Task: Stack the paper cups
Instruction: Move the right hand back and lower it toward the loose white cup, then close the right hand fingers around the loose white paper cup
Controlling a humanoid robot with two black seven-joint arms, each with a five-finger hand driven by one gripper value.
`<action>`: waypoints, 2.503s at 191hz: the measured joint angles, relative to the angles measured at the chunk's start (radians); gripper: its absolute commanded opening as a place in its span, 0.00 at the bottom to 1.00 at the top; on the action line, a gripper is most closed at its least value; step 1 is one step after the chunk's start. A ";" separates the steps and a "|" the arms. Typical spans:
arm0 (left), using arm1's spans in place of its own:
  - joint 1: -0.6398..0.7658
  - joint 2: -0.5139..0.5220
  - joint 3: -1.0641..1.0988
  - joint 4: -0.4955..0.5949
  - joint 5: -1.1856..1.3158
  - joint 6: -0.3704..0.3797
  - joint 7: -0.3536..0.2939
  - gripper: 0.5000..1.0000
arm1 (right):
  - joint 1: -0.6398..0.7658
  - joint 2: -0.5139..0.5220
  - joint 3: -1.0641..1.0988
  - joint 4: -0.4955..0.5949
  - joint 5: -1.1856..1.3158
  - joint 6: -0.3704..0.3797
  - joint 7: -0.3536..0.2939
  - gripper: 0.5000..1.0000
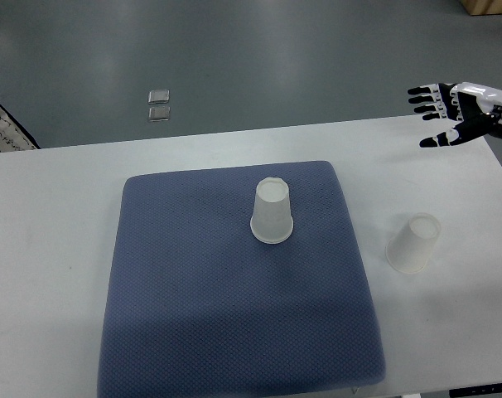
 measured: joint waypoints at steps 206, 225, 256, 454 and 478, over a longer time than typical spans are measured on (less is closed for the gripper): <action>0.000 0.000 0.000 0.000 0.000 0.000 0.001 1.00 | 0.004 -0.129 -0.309 0.240 -0.554 -0.201 0.216 0.86; 0.000 0.000 0.000 0.000 0.000 0.000 0.001 1.00 | 0.004 -0.128 -0.335 0.239 -0.553 -0.226 0.214 0.86; 0.000 0.000 0.000 0.000 0.000 0.000 0.000 1.00 | -0.001 -0.123 -0.343 0.237 -0.552 -0.246 0.184 0.85; 0.000 0.000 0.000 0.000 0.000 0.000 0.000 1.00 | -0.020 -0.059 -0.343 0.237 -0.550 -0.271 0.150 0.60; 0.000 0.000 0.000 0.000 0.000 0.000 0.000 1.00 | -0.022 -0.059 -0.345 0.237 -0.552 -0.270 0.151 0.52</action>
